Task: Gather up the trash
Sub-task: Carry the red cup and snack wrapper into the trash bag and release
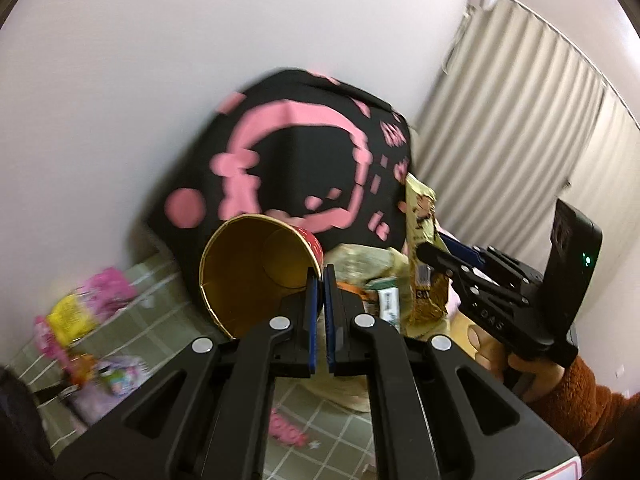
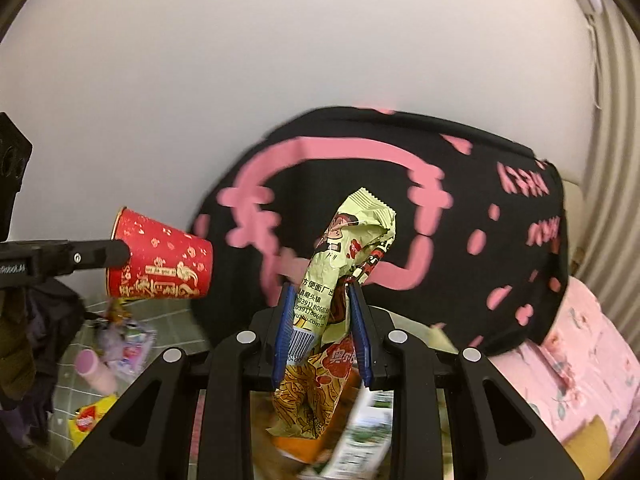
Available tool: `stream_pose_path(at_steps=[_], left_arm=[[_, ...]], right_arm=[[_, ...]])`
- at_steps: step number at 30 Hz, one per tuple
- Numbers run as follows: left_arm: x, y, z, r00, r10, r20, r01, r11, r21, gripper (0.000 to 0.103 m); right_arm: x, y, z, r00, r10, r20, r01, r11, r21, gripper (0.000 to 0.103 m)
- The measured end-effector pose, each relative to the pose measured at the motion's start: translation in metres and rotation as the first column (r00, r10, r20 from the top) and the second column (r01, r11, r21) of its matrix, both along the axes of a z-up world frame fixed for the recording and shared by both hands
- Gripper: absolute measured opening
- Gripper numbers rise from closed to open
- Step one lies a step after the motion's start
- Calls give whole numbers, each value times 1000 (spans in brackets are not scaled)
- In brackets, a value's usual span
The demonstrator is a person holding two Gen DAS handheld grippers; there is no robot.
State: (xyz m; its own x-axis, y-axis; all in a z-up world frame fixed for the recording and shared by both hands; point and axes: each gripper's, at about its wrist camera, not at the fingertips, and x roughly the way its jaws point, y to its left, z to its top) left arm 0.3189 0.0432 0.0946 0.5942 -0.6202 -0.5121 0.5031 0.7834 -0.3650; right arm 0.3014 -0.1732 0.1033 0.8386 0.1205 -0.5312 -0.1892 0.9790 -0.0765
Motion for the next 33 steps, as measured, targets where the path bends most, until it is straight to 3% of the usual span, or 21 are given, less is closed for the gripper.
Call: stream_pose_path(at_steps=[7, 14, 21, 28, 33], left_arm=[[21, -66, -22, 991, -115, -72, 116, 993, 15, 3], [32, -101, -48, 969, -189, -158, 192, 981, 7, 3], [39, -110, -61, 946, -243, -215, 229, 969, -90, 3], [51, -133, -94, 930, -214, -298, 221, 975, -12, 3], [48, -146, -104, 931, -208, -300, 229, 973, 36, 3]], right_arm=[[5, -40, -9, 999, -50, -16, 50, 999, 12, 26], [15, -65, -16, 996, -87, -33, 88, 996, 21, 26], [14, -82, -15, 992, -121, -28, 121, 993, 12, 26], [5, -95, -21, 987, -154, -39, 156, 987, 27, 27], [1, -95, -26, 989, -139, -52, 141, 989, 37, 27]])
